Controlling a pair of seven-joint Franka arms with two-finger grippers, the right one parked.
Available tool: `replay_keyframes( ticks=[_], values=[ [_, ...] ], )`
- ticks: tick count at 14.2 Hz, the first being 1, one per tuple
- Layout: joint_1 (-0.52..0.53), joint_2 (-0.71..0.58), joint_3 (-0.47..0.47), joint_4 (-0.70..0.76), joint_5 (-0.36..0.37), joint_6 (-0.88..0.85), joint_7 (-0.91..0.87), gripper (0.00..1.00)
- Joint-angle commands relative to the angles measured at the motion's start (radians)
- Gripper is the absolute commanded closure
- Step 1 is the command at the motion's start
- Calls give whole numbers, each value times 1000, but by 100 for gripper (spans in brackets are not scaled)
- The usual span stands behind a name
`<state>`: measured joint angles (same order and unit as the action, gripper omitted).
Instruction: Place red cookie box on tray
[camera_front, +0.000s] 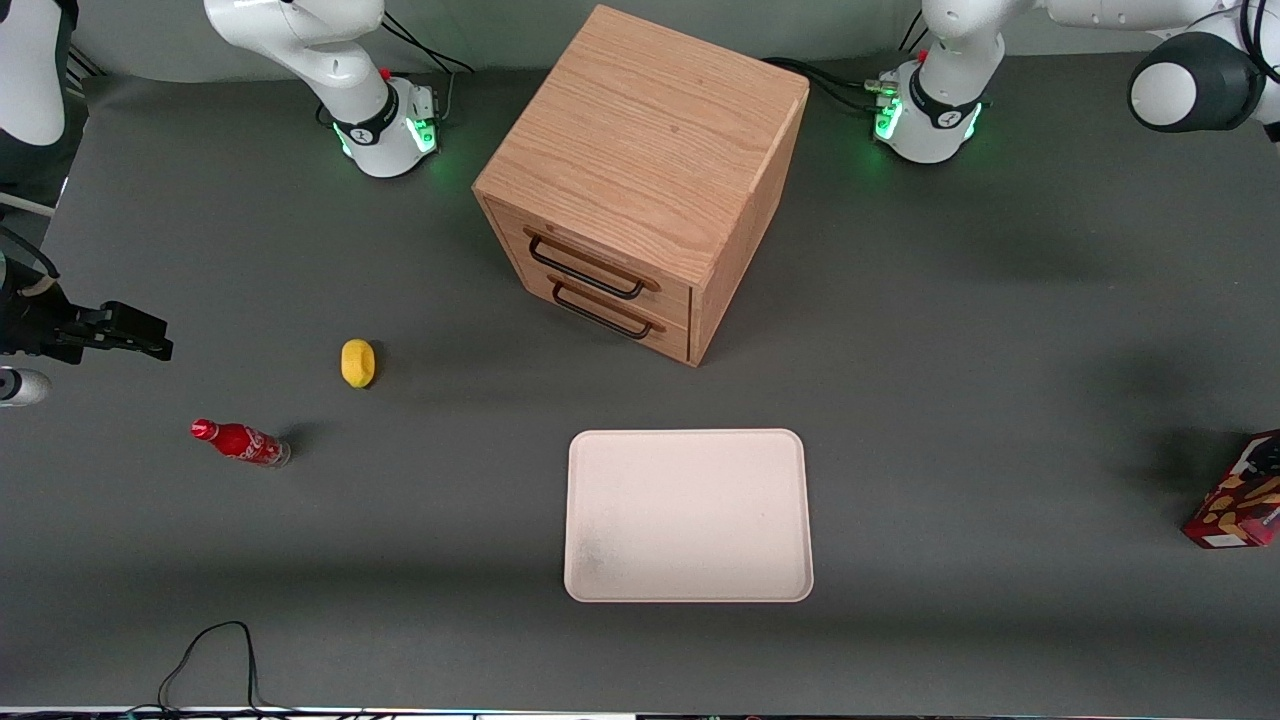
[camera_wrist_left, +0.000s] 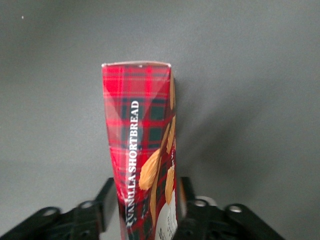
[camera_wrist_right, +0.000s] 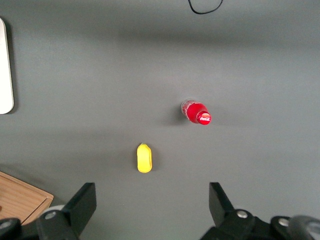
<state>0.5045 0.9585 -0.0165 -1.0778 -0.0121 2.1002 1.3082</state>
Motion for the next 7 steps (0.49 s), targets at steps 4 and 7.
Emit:
replay_keyframes(
  ticks=[4,7],
  values=[
    [-4,-24,6,-13,-5,-29,14,100],
    [-9,-67,6,2,-9,-109,5,100]
  ],
)
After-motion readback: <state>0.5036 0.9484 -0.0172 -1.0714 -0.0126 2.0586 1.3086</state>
